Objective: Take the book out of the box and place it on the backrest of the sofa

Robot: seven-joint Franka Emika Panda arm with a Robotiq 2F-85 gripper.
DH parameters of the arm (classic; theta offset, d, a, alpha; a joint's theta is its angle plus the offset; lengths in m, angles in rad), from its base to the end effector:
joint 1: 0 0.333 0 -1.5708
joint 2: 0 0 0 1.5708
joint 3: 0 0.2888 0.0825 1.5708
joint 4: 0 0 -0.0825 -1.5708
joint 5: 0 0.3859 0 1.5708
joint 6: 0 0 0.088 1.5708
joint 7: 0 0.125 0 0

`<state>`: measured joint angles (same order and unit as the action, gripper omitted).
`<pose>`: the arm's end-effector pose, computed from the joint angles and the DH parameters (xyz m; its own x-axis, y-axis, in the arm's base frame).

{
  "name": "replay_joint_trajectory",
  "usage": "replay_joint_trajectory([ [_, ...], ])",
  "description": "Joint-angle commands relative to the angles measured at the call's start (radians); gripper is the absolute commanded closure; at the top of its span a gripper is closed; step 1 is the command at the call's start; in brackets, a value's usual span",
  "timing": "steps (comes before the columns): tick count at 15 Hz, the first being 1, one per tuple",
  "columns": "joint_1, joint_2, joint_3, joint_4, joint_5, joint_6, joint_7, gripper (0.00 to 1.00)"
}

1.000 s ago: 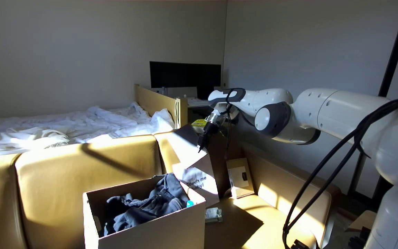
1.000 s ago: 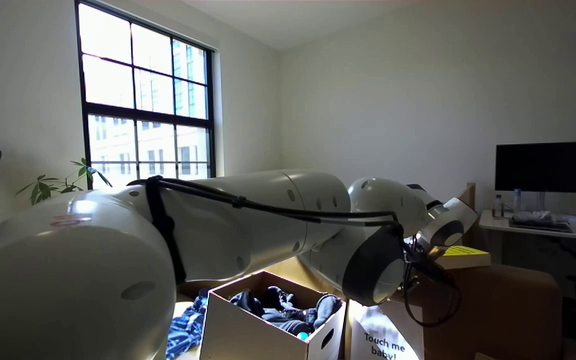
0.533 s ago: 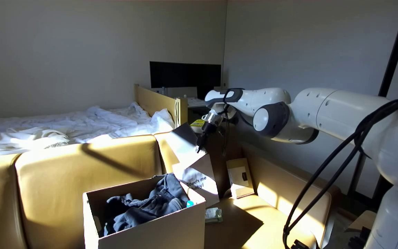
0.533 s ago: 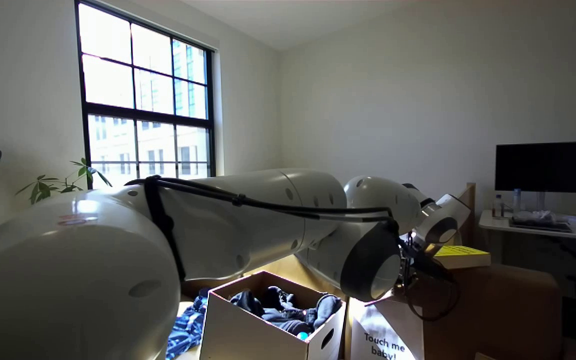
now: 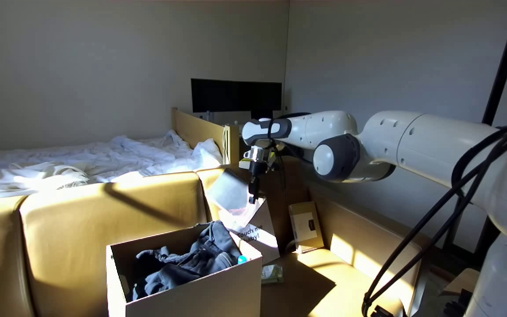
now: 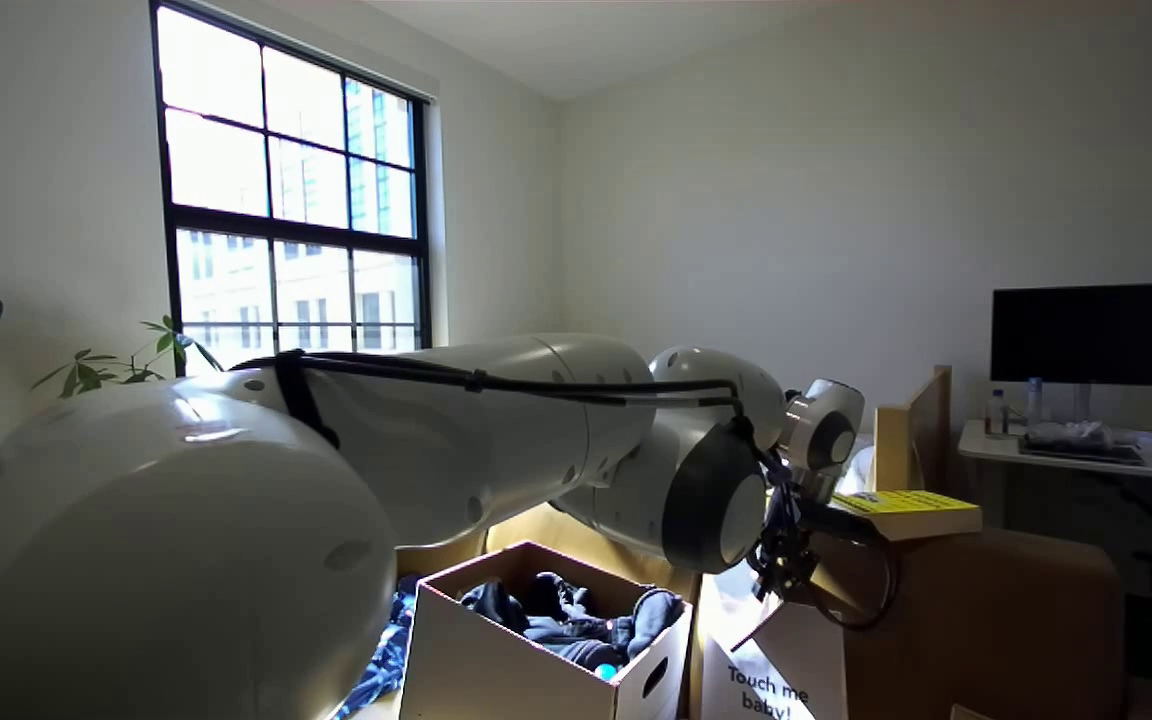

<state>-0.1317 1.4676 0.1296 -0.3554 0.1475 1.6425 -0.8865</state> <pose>0.7546 -0.0457 0.1314 0.7346 0.6719 0.0946 0.6633 -0.6818 -0.3085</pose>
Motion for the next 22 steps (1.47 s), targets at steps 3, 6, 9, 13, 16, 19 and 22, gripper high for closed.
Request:
replay_joint_trajectory([
  [3,0.003,-0.001,0.001,0.0,-0.01,-0.003,0.002,0.97],
  [6,0.058,-0.022,-0.042,-0.001,-0.065,0.044,-0.013,0.97],
  [9,0.104,-0.073,-0.073,0.01,-0.125,0.073,-0.033,0.97],
  [13,0.13,-0.157,-0.1,0.008,-0.157,0.061,0.043,0.97],
  [16,0.123,-0.205,-0.11,0.014,-0.132,0.072,0.122,0.97],
  [19,0.093,-0.234,-0.093,0.014,-0.098,0.133,0.224,0.97],
  [22,0.066,-0.248,-0.088,0.014,-0.077,0.198,0.314,0.97],
])
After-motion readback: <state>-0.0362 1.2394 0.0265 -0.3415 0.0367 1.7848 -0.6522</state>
